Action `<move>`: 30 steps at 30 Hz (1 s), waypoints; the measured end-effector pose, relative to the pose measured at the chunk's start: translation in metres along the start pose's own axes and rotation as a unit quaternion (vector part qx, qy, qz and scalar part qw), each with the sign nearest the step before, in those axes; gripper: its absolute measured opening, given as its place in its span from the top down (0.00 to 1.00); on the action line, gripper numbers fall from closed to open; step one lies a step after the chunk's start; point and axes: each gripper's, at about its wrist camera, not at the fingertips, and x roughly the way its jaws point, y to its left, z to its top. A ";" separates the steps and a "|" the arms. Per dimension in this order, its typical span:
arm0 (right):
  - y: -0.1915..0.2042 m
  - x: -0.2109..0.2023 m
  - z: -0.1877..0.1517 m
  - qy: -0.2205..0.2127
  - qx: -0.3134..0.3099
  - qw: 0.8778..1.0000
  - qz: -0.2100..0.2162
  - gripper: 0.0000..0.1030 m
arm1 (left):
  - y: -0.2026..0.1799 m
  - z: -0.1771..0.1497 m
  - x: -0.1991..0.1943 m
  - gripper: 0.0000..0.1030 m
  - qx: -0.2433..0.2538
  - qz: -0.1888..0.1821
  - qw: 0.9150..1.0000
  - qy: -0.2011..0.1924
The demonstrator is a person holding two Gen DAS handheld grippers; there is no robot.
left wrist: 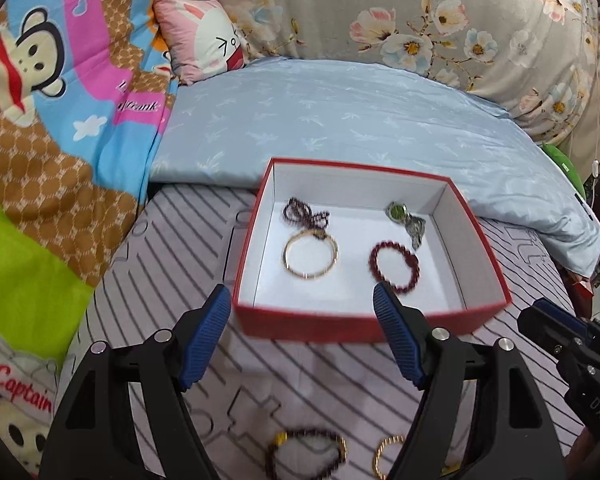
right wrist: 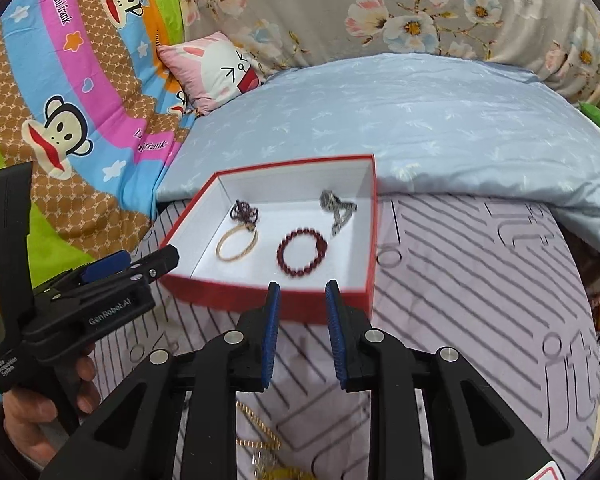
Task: Organize jewelry
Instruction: 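Open the right gripper to drop the red bracelet while the left gripper drops the bangle in the box, then withdraw both grippers from the box back over the remaining jewelry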
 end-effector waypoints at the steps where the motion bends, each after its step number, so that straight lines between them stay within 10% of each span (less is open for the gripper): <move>1: 0.000 -0.003 -0.006 0.003 0.002 1.000 0.001 0.77 | 0.001 -0.005 -0.004 0.32 -0.002 -0.001 1.000 0.003; 30: -0.007 -0.041 -0.137 0.089 0.011 0.996 -0.026 0.77 | -0.013 -0.149 -0.056 0.30 0.013 -0.024 0.996 0.080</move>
